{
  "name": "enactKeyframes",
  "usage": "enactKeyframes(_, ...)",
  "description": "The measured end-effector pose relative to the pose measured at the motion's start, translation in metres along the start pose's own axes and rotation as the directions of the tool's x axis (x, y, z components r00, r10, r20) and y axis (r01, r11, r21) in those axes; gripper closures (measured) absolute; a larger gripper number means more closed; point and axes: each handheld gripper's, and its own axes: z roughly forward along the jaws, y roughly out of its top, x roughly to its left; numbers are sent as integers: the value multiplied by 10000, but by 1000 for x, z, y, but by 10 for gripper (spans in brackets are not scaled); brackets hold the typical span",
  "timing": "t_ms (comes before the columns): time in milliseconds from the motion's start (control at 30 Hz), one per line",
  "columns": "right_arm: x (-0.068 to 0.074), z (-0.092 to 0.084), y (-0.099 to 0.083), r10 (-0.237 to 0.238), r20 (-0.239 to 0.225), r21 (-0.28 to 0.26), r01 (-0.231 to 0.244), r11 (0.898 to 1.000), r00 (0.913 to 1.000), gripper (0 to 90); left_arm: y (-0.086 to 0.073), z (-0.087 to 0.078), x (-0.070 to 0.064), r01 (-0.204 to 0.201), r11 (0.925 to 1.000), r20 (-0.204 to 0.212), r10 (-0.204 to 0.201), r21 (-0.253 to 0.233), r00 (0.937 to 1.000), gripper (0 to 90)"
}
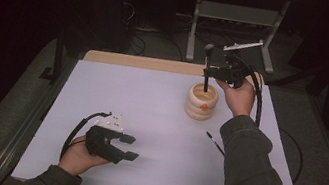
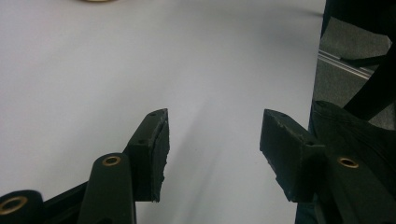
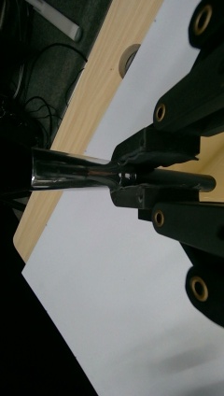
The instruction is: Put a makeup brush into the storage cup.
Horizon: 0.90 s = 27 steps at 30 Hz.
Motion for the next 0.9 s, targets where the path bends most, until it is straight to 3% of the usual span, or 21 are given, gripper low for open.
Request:
enactKeyframes(633,-3,5,-10,22,47,-100,-21,9999,10000,781,0,0,1,-75,10000,0,75,15,10000,421)
enactKeyframes(900,-4,12,-20,273,-34,-27,-273,9996,9996,781,0,0,1,-104,9999,-4,104,87,9999,421)
